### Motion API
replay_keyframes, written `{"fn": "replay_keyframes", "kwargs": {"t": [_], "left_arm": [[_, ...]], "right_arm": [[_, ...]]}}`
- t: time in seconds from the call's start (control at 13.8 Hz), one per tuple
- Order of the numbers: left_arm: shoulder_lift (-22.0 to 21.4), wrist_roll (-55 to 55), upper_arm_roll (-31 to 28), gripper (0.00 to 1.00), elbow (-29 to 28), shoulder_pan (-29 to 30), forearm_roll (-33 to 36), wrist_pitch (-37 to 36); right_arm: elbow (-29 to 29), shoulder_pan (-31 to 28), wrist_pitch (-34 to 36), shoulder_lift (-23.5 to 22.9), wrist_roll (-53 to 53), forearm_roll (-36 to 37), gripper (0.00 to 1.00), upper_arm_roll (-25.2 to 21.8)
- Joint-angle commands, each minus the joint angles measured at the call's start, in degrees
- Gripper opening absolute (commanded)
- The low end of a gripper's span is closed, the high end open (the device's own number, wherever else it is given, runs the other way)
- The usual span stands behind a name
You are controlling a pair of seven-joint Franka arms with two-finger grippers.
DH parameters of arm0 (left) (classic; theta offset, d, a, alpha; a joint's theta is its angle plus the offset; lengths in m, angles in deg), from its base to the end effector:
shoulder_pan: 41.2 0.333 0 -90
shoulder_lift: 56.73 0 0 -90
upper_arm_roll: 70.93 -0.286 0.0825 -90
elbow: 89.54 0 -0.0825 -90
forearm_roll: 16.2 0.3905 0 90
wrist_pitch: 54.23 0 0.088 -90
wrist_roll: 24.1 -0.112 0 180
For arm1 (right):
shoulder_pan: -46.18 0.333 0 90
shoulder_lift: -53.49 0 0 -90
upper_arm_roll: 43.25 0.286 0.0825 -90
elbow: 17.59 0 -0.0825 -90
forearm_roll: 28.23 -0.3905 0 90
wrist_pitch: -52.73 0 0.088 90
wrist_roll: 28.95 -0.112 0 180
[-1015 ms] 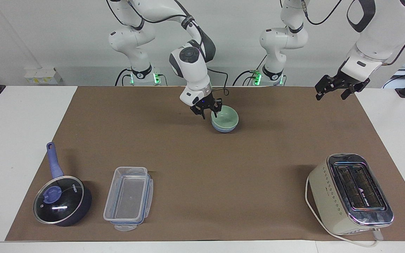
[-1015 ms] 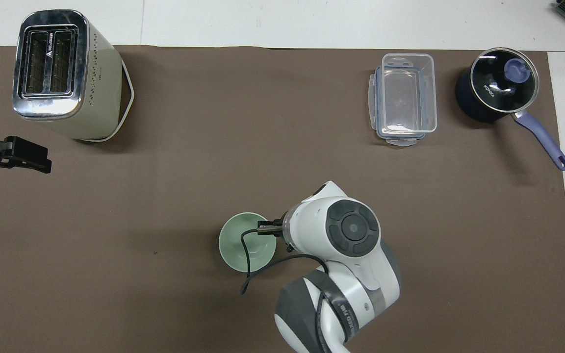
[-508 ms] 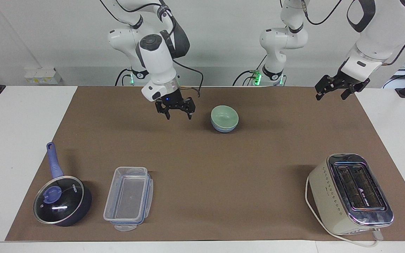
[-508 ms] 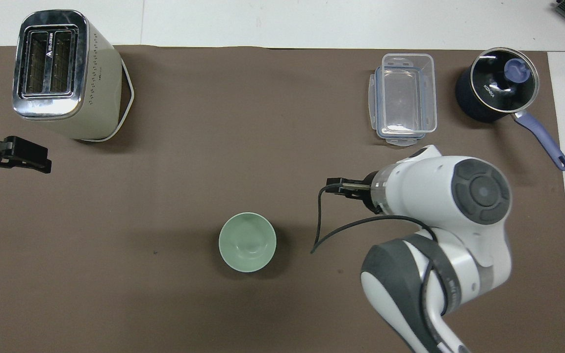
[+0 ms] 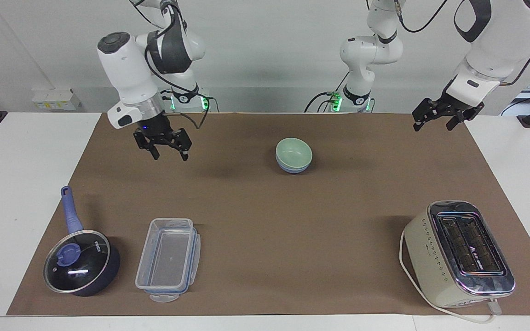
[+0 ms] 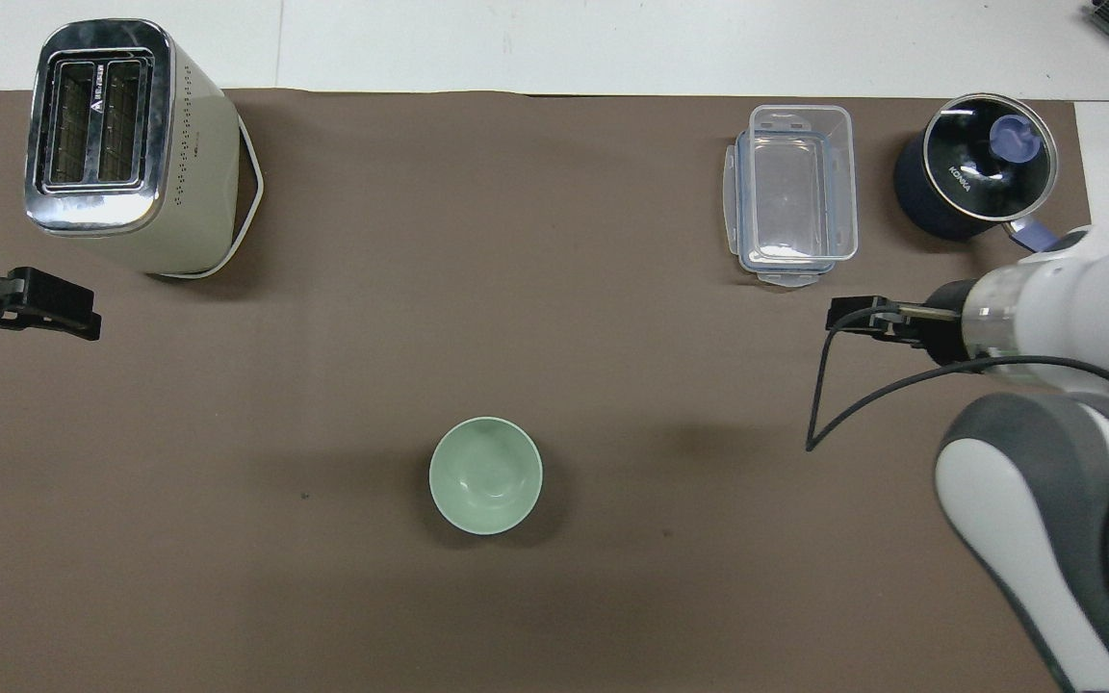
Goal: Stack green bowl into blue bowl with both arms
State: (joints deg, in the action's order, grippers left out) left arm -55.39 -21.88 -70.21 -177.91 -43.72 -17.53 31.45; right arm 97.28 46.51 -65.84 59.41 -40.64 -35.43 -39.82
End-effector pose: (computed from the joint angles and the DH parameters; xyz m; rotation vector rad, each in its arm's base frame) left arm 0.5581 -0.0343 0.5836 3.1194 -0.0292 -0.1114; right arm 0.5526 0.0441 0.4818 -2.9892 0.2834 -0.2282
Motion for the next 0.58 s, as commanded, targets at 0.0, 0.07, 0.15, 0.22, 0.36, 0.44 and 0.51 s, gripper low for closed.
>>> {"fn": "replay_keyframes", "kwargs": {"t": [0.0,0.07,0.15,0.22,0.36,0.44,0.51], "left_arm": [[0.15,-0.02,-0.02,1.00,0.74,0.23,-0.52,-1.13],[0.15,-0.02,-0.02,1.00,0.74,0.23,-0.52,-1.13],[0.15,-0.02,-0.02,1.00,0.74,0.23,-0.52,-1.13],[0.15,-0.02,-0.02,1.00,0.74,0.23,-0.52,-1.13],[0.15,-0.02,-0.02,1.00,0.74,0.23,-0.52,-1.13],[0.15,-0.02,-0.02,1.00,0.74,0.23,-0.52,-1.13],[0.15,-0.02,-0.02,1.00,0.74,0.23,-0.52,-1.13]], "right_arm": [[-7.36,-4.26,8.32,-0.03,3.51,2.62,1.00,0.61],[-9.47,-5.23,10.61,-0.21,4.13,3.24,1.00,0.70],[-12.02,-5.59,12.72,-0.56,4.31,4.11,1.00,0.61],[-14.48,-5.77,14.83,-0.82,4.31,5.43,1.00,0.87],[-20.01,-5.77,19.49,-2.49,4.22,6.14,1.00,0.88],[-23.26,-5.42,22.47,-3.63,3.70,6.40,1.00,0.79],[-25.64,-4.81,25.11,-5.21,3.69,8.41,1.00,0.87]]}}
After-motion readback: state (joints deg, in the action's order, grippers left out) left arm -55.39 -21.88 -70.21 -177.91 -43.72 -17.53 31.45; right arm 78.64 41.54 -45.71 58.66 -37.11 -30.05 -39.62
